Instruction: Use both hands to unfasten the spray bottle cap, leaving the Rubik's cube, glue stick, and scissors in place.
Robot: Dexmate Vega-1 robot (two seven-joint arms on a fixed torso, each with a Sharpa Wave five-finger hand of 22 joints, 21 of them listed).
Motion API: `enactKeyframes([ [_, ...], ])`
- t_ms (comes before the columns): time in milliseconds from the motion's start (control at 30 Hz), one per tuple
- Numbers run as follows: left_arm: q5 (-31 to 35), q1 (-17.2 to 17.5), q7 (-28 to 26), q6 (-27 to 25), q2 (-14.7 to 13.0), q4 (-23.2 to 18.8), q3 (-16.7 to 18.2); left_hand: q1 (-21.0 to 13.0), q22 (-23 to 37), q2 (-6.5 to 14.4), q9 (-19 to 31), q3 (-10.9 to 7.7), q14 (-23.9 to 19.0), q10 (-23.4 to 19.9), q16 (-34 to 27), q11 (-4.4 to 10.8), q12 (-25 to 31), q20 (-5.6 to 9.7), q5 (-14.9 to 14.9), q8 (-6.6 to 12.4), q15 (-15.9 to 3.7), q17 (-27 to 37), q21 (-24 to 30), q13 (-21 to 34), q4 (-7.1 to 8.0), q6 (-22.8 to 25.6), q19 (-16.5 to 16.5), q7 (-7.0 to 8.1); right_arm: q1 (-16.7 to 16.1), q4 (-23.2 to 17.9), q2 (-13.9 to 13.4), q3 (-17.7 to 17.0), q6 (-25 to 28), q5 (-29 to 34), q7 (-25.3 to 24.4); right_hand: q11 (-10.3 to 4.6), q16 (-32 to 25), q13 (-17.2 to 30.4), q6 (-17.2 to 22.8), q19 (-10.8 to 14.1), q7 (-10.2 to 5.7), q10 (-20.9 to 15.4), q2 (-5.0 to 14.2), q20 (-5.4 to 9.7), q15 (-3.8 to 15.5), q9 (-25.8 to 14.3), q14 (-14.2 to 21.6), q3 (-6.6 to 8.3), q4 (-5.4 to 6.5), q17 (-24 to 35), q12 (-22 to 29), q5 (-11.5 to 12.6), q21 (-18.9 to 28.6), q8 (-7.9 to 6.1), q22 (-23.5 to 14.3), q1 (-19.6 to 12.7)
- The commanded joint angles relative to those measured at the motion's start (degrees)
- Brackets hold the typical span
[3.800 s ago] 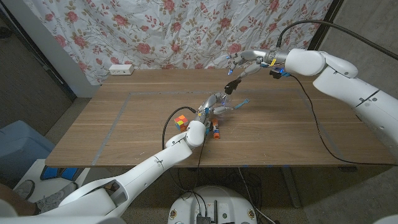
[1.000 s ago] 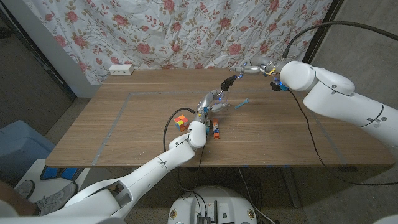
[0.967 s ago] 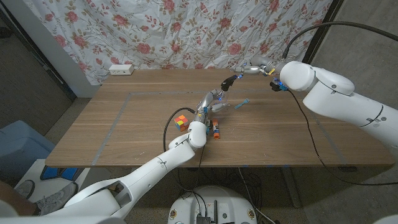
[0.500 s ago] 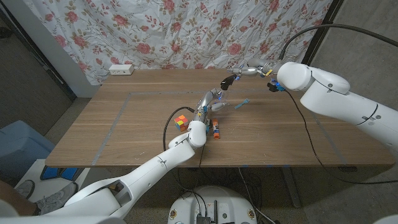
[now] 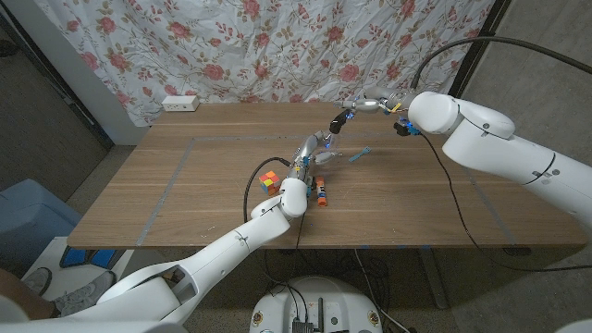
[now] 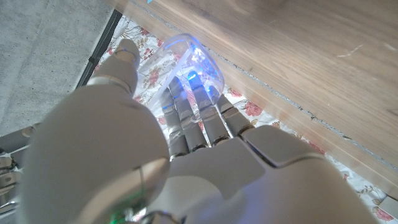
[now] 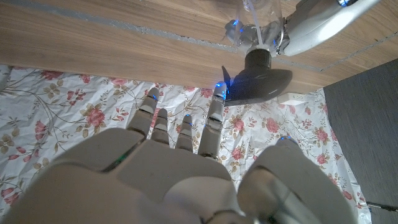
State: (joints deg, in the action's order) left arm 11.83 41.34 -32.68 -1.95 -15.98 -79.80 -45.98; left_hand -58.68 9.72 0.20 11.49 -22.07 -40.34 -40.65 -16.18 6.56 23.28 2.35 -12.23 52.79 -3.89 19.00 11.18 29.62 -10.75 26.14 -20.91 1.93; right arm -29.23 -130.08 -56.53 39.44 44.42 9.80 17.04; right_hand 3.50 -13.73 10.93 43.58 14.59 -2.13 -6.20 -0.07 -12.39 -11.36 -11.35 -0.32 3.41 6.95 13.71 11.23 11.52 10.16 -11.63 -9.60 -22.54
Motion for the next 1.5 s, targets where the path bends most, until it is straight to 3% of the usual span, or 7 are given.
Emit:
enactKeyframes([
  [33,-0.3,-0.3,0.6,-0.2,0.0,0.0,-0.1,4.2,0.1,5.2,0.0,-1.62,-0.3,-1.6,-0.1,1.18,-0.2,2.39,0.2,0.37,-6.29,0.2,0.0,0.2,0.95,1.3,-0.3,-0.02,2.0,0.8,1.3,1.9,0.3,1.5,1.4,0.55,0.0,0.1,-0.3,-0.2,0.83,-0.3,-0.12,-0.01,-0.62,-0.1,0.2,-0.33,-0.15,0.1,0.0,0.3,0.2,0.09,-0.2,0.5],
  [533,-0.7,0.3,0.4,-0.4,0.1,-0.3,-0.1,4.3,0.1,5.3,0.0,-1.62,-0.4,-1.5,-0.1,1.21,-0.3,2.37,0.3,0.37,-6.04,0.2,0.0,0.3,0.96,1.4,-0.3,-0.09,3.8,1.1,2.6,4.4,2.1,4.4,3.1,1.35,0.1,0.1,-2.2,-0.4,1.21,-0.3,0.09,0.06,-0.76,-0.2,0.7,0.13,-1.51,-0.2,0.1,0.8,0.3,0.46,-0.2,-0.7],
  [1067,-0.9,0.5,0.1,0.0,0.1,-0.2,0.1,4.4,0.1,5.5,0.0,-1.69,-0.4,-1.7,0.0,1.07,-0.4,2.35,0.3,0.38,-6.1,0.2,0.0,0.4,1.03,1.4,-0.3,-0.18,6.4,1.6,3.7,7.3,4.4,6.9,6.5,2.04,0.3,0.2,-4.4,0.0,0.68,0.3,-0.69,0.13,-0.69,-0.4,1.0,2.31,-7.25,-0.6,0.0,1.4,0.6,0.06,-0.2,-7.9],
  [1133,-0.9,0.6,0.1,0.1,0.0,-0.2,0.1,4.4,0.1,5.5,0.0,-1.72,-0.5,-1.7,0.0,1.15,-0.4,2.36,0.3,0.34,-6.11,0.2,0.0,0.4,1.01,1.3,-0.3,-0.21,6.5,1.6,3.8,7.4,4.5,6.9,6.6,2.1,0.4,0.2,-4.5,0.2,0.63,0.4,-0.9,0.13,-0.69,-0.4,1.1,2.95,-8.85,-0.7,0.1,1.8,0.6,-0.14,-0.2,-10.0],
  [1300,-0.9,0.7,0.1,0.1,-0.2,-0.4,0.2,4.4,0.1,5.5,0.0,-1.72,-0.5,-1.7,0.0,1.09,-0.4,2.34,0.3,0.34,-6.06,0.2,0.0,0.4,0.99,1.3,-0.3,-0.21,6.6,1.5,4.0,7.8,5.1,7.5,6.7,2.03,0.5,0.2,-4.8,0.5,0.37,0.4,-0.95,0.15,-0.66,-0.4,1.2,3.81,-10.73,-0.8,0.1,2.1,0.7,-0.27,-0.2,-12.5],
  [1333,-0.9,0.8,0.1,0.1,-0.2,-0.5,0.2,4.5,0.1,5.5,0.0,-1.71,-0.4,-1.7,0.0,1.1,-0.4,2.35,0.3,0.34,-6.07,0.2,0.0,0.4,1.02,1.3,-0.3,-0.18,6.7,1.5,4.1,7.9,5.3,7.5,6.8,2.0,0.5,0.2,-4.9,0.8,0.34,0.4,-1.04,0.14,-0.65,-0.4,1.3,4.55,-12.35,-0.9,0.2,2.4,0.7,-0.43,-0.2,-14.7],
  [1500,-0.9,0.9,0.0,0.3,-0.3,-0.6,0.3,4.6,0.1,5.5,0.1,-1.74,-0.4,-1.7,0.0,1.0,-0.5,2.34,0.3,0.34,-6.03,0.2,0.0,0.4,1.06,1.3,-0.3,-0.28,6.8,1.5,4.1,8.1,5.4,7.7,6.8,1.97,0.5,0.2,-4.9,0.9,0.14,0.4,-1.0,0.15,-0.64,-0.5,1.5,4.91,-13.04,-0.9,0.2,2.5,0.7,-0.46,-0.2,-15.7],
])
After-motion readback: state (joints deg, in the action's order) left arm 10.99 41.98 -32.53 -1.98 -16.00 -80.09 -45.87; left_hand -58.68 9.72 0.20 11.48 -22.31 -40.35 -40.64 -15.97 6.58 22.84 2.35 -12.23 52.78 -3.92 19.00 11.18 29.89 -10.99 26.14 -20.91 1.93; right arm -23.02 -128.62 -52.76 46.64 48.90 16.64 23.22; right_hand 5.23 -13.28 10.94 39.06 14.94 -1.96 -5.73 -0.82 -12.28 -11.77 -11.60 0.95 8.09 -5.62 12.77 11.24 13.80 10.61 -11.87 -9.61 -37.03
